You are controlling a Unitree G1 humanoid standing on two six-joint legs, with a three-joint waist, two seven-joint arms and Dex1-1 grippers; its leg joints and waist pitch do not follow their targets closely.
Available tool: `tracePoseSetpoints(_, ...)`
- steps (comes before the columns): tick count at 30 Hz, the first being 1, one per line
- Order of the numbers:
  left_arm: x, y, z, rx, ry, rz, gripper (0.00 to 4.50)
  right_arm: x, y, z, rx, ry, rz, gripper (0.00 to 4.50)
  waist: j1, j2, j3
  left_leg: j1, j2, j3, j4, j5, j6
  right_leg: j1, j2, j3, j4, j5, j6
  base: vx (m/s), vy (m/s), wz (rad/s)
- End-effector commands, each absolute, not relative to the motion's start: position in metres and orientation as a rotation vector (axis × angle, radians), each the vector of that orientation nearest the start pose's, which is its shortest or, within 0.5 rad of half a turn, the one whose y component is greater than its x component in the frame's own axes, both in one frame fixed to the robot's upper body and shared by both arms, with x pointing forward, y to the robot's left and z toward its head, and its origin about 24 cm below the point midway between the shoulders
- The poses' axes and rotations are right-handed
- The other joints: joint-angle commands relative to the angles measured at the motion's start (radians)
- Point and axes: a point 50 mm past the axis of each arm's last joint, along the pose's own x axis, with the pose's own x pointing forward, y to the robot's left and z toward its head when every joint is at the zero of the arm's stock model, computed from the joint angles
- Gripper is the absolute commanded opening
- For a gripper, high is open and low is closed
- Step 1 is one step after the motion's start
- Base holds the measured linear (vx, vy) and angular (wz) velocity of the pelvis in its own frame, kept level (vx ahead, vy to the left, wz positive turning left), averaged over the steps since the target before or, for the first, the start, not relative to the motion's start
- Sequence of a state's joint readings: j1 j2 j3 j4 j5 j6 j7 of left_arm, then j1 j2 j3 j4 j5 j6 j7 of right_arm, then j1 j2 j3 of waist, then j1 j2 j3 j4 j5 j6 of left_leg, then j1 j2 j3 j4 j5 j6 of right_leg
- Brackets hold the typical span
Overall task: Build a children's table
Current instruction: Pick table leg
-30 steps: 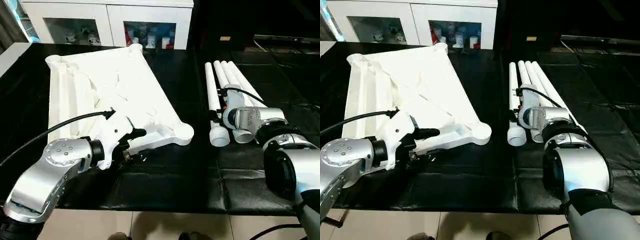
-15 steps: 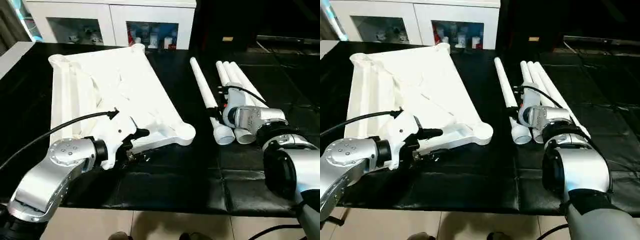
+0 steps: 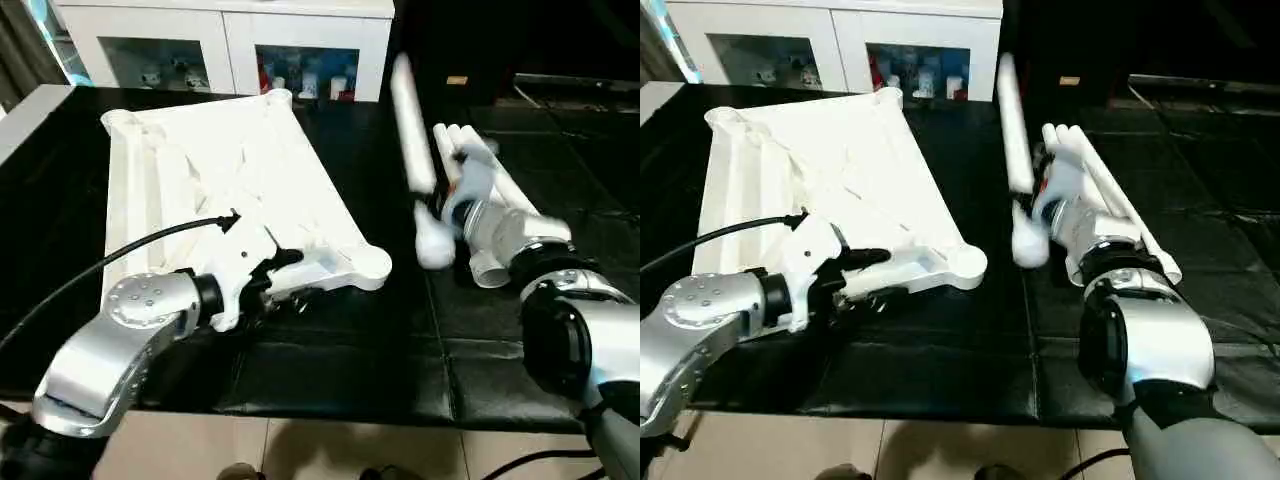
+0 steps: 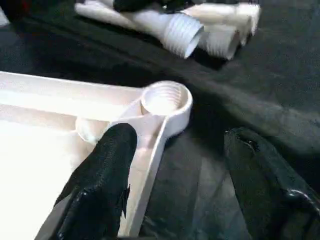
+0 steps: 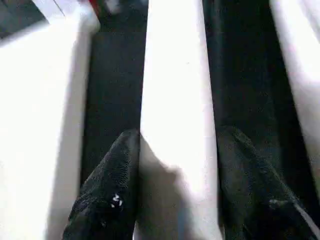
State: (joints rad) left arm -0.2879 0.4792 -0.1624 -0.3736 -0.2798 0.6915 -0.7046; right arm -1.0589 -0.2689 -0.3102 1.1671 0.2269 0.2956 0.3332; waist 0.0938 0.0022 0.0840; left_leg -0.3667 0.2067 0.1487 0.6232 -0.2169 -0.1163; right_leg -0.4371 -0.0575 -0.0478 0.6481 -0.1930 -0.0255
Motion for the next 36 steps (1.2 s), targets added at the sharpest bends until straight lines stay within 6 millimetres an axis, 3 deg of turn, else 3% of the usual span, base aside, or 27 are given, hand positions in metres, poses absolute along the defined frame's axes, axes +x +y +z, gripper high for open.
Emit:
tracePoseSetpoints(1,0.266,0.129,0.131,0.237,0.182,-0.923,3.18,0.407,-0.182,0.121,0.347,0.268,0.203,1.84,0.007,0.014,-0.095,-0.004,0.002,0.018,-0.057,0.004,0.069,0.084,-0.055,0.036,-0.046,0.068,-0.300,0.000,0.000,0.00)
tracePoseSetpoints(3,0.270,0.127,0.133,0.216,0.162,-0.911,3.18,0.406,-0.182,0.123,0.381,0.251,0.201,1.84,0.007,0.009,-0.097,-0.005,-0.001,0.017,-0.057,0.008,0.065,0.087,-0.053,0.035,-0.046,0.075,-0.293,0.000,0.000,0.00)
tracePoseSetpoints(4,0.270,0.127,0.133,0.216,0.162,-0.911,3.18,0.406,-0.182,0.123,0.381,0.251,0.201,1.84,0.007,0.013,-0.097,-0.006,-0.002,0.016,-0.057,0.009,0.064,0.087,-0.052,0.035,-0.047,0.075,-0.291,0.000,0.000,0.00)
tracePoseSetpoints(5,0.274,0.123,0.135,0.197,0.141,-0.897,3.18,0.404,-0.182,0.127,0.416,0.208,0.202,1.84,0.008,0.009,-0.098,-0.006,-0.002,0.017,-0.058,0.008,0.063,0.089,-0.052,0.035,-0.048,0.078,-0.287,0.000,0.000,0.00)
tracePoseSetpoints(6,0.275,0.122,0.135,0.192,0.137,-0.894,3.18,0.403,-0.183,0.128,0.425,0.199,0.200,1.84,0.009,0.015,-0.098,-0.005,-0.002,0.017,-0.057,0.008,0.061,0.087,-0.051,0.036,-0.049,0.083,-0.278,0.000,0.000,0.00)
tracePoseSetpoints(12,0.283,0.111,0.134,0.141,0.101,-0.854,3.18,0.388,-0.186,0.128,0.451,0.162,0.125,1.84,0.013,0.009,-0.102,-0.003,-0.005,0.016,-0.058,0.029,0.046,0.090,-0.046,0.036,-0.050,0.097,-0.244,0.000,0.000,0.00)
tracePoseSetpoints(13,0.284,0.110,0.133,0.135,0.099,-0.849,3.18,0.385,-0.184,0.127,0.452,0.165,0.136,1.84,0.013,0.010,-0.102,-0.003,-0.005,0.016,-0.059,0.025,0.044,0.088,-0.046,0.036,-0.051,0.085,-0.237,0.000,0.000,0.00)
tracePoseSetpoints(15,0.284,0.108,0.132,0.122,0.096,-0.839,3.18,0.378,-0.179,0.125,0.461,0.181,0.159,1.84,0.012,0.001,-0.100,-0.005,-0.005,0.017,-0.061,0.019,0.040,0.091,-0.045,0.038,-0.054,0.068,-0.223,0.000,0.000,0.00)
tracePoseSetpoints(20,0.285,0.107,0.131,0.111,0.092,-0.823,3.18,0.368,-0.174,0.124,0.471,0.191,0.162,1.84,0.009,0.002,-0.098,-0.003,-0.004,0.016,-0.066,-0.009,0.022,0.087,-0.048,0.038,-0.060,-0.004,-0.195,0.000,0.000,0.00)
tracePoseSetpoints(27,0.295,0.110,0.139,0.071,0.045,-0.745,3.18,0.349,-0.159,0.144,0.537,0.064,0.340,1.84,0.009,-0.003,-0.092,-0.005,-0.003,0.018,-0.070,-0.050,0.009,0.081,-0.050,0.041,-0.074,-0.104,-0.145,0.000,0.000,0.00)
tracePoseSetpoints(30,0.300,0.109,0.144,0.045,0.029,-0.726,3.18,0.344,-0.155,0.146,0.591,0.070,0.400,1.84,0.011,-0.003,-0.093,-0.004,-0.003,0.016,-0.072,-0.056,0.009,0.081,-0.050,0.041,-0.076,-0.126,-0.137,0.000,0.000,0.00)
tracePoseSetpoints(32,0.307,0.108,0.151,-0.013,0.012,-0.700,3.18,0.335,-0.150,0.148,0.702,0.070,0.530,1.84,0.012,-0.003,-0.091,-0.002,-0.005,0.017,-0.072,-0.071,0.011,0.080,-0.048,0.041,-0.081,-0.151,-0.128,0.000,0.000,0.00)
tracePoseSetpoints(36,0.316,0.107,0.160,-0.139,-0.003,-0.672,3.18,0.326,-0.150,0.151,0.775,0.028,0.631,1.84,0.020,-0.009,-0.093,-0.010,-0.006,0.016,-0.070,-0.057,0.013,0.081,-0.052,0.039,-0.084,-0.168,-0.128,0.000,0.000,0.00)
